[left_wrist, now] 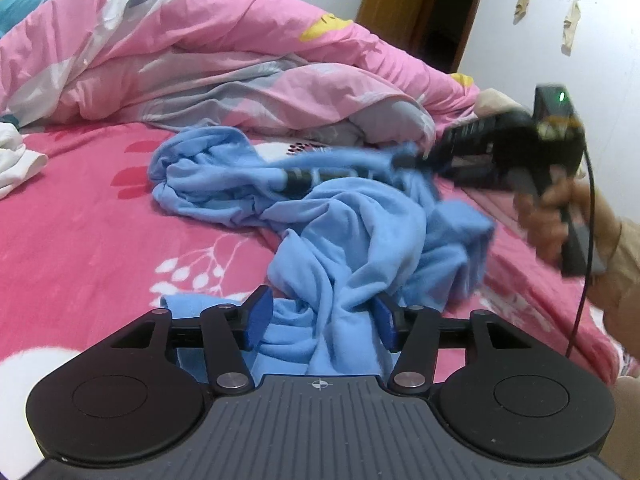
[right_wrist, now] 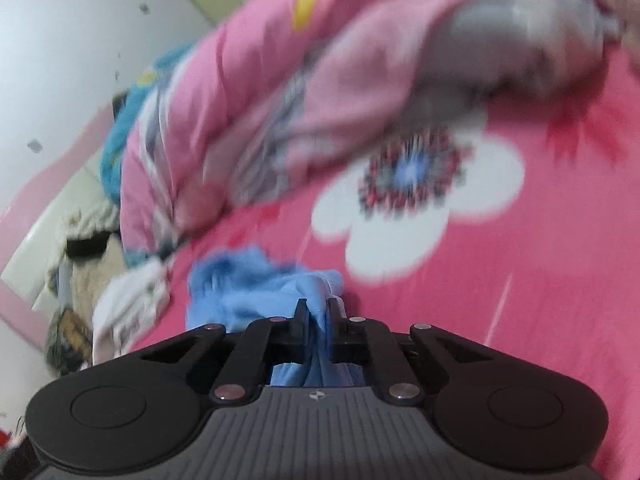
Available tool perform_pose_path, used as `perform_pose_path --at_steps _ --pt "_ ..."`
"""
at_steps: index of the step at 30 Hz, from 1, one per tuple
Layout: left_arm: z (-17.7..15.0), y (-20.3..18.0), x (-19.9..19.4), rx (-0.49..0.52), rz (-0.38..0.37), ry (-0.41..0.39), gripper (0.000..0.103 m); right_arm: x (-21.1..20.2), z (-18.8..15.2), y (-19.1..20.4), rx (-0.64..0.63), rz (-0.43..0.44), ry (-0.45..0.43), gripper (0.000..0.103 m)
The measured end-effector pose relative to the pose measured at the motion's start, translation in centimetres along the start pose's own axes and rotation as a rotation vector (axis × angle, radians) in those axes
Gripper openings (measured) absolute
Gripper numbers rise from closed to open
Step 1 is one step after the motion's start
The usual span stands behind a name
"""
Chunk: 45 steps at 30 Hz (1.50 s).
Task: Fold clothes
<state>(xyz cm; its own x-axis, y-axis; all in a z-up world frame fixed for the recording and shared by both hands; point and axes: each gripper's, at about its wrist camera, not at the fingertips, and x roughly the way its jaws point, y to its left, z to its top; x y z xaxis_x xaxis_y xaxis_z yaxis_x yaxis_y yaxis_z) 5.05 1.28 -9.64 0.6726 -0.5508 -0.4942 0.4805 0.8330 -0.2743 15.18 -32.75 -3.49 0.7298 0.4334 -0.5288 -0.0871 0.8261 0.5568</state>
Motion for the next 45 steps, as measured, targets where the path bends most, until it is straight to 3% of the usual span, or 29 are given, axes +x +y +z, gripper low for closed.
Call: perform_pose_path --at_steps 10,15,18,20,22,24,26,29,37,39,42,43,45 --pt "0.0 1.8 0.3 -0.037 -0.033 -0.024 0.060 2.0 8.8 0.9 -0.141 -0.195 -0.167 0.007" --pt "-0.3 2.8 0.5 -0.072 -0.043 -0.030 0.061 3.0 8.5 1.0 -0.147 -0.218 -0.156 0.007" --pt "-0.3 3.0 0.6 -0.080 -0.053 -0.024 0.062 2.9 7.6 0.8 -0.126 -0.214 -0.142 0.016" --pt "-0.4 3.0 0.5 -0.079 -0.056 -0.025 0.062 2.8 7.1 0.7 -0.112 -0.210 -0.133 0.035" --pt "-0.4 3.1 0.5 -0.080 -0.058 -0.027 0.062 2.7 6.5 0.6 -0.098 -0.207 -0.124 0.044" --pt "-0.4 3.2 0.6 -0.086 -0.062 -0.027 0.063 2.7 6.0 0.4 -0.085 -0.204 -0.114 0.046" --pt "-0.4 3.4 0.6 -0.096 -0.065 -0.027 0.063 2.6 5.4 0.3 -0.071 -0.201 -0.105 0.059" --pt "-0.5 3.6 0.7 -0.110 -0.068 -0.030 0.063 3.1 3.5 1.4 -0.166 -0.212 -0.059 0.068" --pt "-0.8 4.5 0.9 -0.157 -0.089 -0.046 0.064 4.8 -1.8 4.6 -0.463 -0.244 0.079 0.067" --pt "-0.9 4.5 1.0 -0.157 -0.091 -0.048 0.065 5.2 -3.1 5.4 -0.538 -0.252 0.113 0.063" --pt "-0.9 4.5 1.0 -0.153 -0.095 -0.049 0.066 5.9 -5.1 6.6 -0.649 -0.262 0.165 0.035" --pt "-1.0 4.5 1.0 -0.153 -0.096 -0.049 0.066 5.5 -5.0 6.4 -0.626 -0.262 0.157 0.020" --pt "-1.0 4.6 1.1 -0.153 -0.097 -0.049 0.067 4.1 -3.7 5.1 -0.525 -0.267 0.104 0.014"
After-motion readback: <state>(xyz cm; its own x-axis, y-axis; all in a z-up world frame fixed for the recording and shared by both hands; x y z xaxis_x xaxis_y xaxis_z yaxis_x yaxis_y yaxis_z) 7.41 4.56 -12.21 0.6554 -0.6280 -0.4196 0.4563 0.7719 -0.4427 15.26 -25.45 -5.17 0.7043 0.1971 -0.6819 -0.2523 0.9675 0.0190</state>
